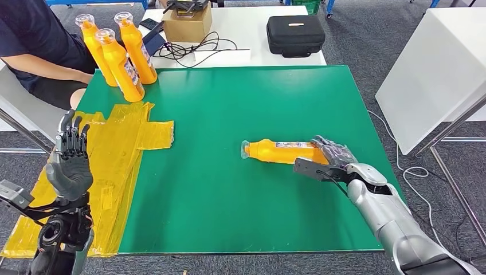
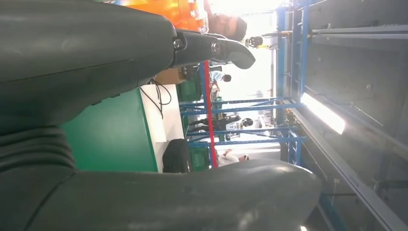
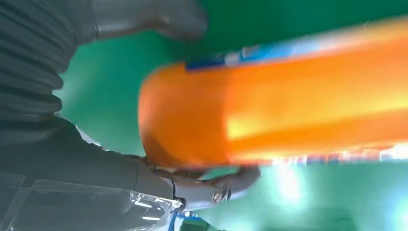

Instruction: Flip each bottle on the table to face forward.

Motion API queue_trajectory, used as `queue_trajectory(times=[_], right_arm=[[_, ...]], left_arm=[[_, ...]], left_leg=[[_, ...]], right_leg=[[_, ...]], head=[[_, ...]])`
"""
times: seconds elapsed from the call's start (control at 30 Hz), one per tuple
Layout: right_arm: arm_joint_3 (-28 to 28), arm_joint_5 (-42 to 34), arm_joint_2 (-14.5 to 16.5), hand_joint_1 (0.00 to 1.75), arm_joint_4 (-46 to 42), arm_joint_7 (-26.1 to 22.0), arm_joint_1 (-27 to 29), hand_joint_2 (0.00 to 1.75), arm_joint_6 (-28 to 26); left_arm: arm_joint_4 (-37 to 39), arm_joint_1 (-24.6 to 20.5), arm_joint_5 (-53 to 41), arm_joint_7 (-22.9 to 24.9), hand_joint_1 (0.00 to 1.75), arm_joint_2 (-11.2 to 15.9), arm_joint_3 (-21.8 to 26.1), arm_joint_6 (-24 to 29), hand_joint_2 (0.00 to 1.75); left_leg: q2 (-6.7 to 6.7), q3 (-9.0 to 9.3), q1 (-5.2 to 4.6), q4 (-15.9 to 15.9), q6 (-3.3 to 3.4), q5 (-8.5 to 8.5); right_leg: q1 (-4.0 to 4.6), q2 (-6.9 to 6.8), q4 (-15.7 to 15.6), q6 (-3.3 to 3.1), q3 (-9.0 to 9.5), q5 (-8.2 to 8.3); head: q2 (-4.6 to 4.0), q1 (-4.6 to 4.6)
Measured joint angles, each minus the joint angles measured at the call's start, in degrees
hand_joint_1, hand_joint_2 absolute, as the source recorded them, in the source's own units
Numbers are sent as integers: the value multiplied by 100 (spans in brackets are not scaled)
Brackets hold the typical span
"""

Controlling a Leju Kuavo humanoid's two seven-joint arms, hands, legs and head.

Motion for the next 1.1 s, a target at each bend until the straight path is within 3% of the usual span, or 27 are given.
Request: queue_trajectory(times=[0.77,0.8,0.9,0.93,1.1], right_arm=[[163,-20,187,175,352,-68,-245,175,-2],[181,-18,194,142,373,-72,-257,175,-2],[225,-3,220,11,420,-70,-281,175,-2],[241,8,229,0,438,-61,-283,175,-1],[311,46,256,0,530,4,-286,175,0]], left_arm=[[5,-7,171,-67,0,0,11,-11,0],[4,-6,196,-72,0,0,14,-11,0],[0,-8,229,-75,0,0,16,-11,0],[-1,-9,231,-73,0,0,15,-11,0],[-1,-43,234,-47,0,0,14,-6,0]], left_leg=[[0,0,1,0,0,0],[0,0,1,0,0,0],[0,1,1,0,0,0],[0,2,1,0,0,0],[0,5,2,0,0,0]], right_leg=[[2,0,1,0,2,0],[2,0,1,0,2,0],[2,0,1,0,2,0],[2,0,1,0,2,0],[2,0,0,0,4,0]], head=[[0,0],[0,0],[0,-1],[0,0],[0,2]])
